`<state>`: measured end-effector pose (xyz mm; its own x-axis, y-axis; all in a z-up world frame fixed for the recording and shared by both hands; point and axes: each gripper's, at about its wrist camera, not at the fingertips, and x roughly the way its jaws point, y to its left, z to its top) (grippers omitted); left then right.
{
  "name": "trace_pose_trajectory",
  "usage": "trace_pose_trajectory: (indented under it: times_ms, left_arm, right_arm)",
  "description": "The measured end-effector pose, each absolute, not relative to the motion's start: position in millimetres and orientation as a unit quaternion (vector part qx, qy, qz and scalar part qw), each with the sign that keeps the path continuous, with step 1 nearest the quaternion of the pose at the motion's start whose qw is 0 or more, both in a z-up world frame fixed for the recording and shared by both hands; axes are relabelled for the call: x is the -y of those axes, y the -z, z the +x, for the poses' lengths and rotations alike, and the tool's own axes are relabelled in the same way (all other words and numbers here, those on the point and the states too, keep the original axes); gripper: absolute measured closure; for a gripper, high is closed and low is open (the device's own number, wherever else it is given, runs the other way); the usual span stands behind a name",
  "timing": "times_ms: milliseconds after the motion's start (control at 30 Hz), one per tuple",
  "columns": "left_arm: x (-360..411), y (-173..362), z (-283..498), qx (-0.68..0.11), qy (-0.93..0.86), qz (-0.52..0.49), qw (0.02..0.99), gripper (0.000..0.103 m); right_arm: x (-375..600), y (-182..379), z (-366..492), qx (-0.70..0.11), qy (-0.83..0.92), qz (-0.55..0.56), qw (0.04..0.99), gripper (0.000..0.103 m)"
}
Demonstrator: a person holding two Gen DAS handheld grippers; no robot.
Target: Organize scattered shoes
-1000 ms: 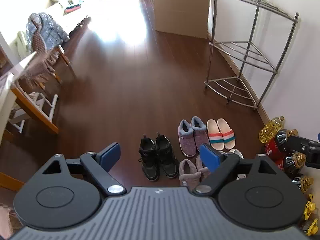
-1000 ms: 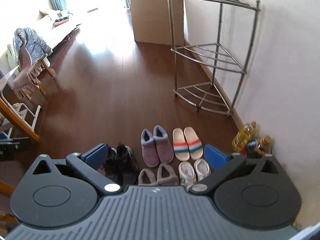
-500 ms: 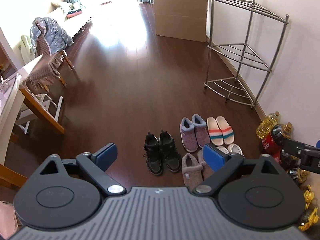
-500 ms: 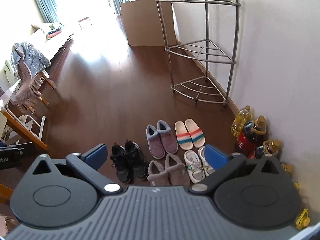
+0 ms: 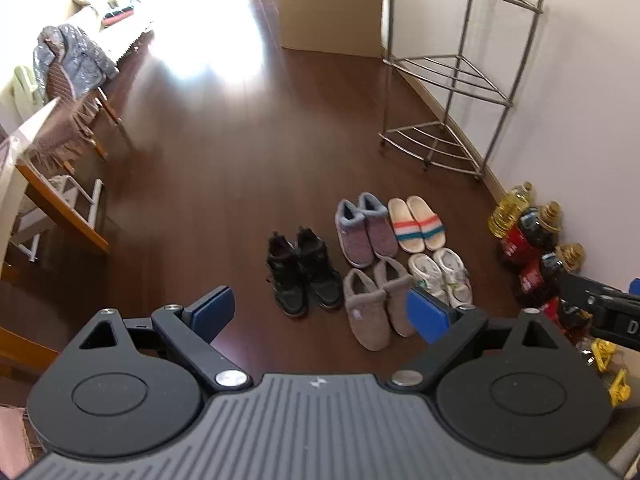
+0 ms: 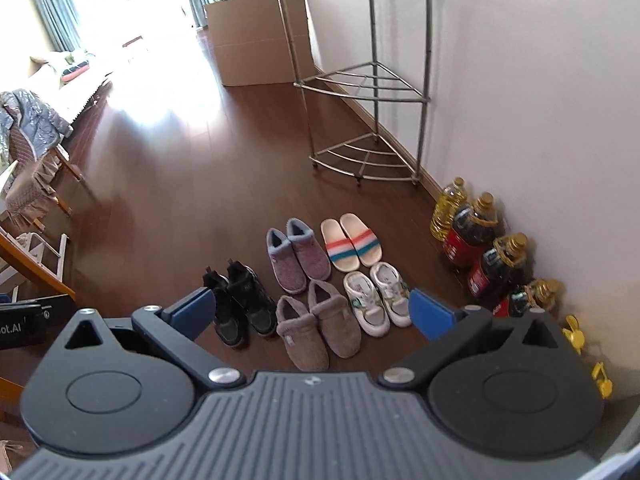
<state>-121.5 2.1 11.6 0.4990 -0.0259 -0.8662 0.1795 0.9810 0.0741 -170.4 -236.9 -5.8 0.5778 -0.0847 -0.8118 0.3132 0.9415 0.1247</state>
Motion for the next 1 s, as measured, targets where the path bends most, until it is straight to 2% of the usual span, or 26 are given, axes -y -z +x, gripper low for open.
trace_pose_trajectory:
  times_ms: [667, 1000]
  left_arm:
    - [97.5, 28.9, -122.1, -0.534, 0.028, 0.034, 0.844, 0.008]
    - [108.5, 39.7, -107.2, -0.539, 0.01, 0.023, 0.842, 0.008]
  right_arm:
    - [324.6, 29.1, -144.5, -0.48, 0.066, 0.076, 0.872, 0.001]
    - [344.6, 41.5, -117.9, -0.483, 0.035, 0.065, 0.873, 0.001]
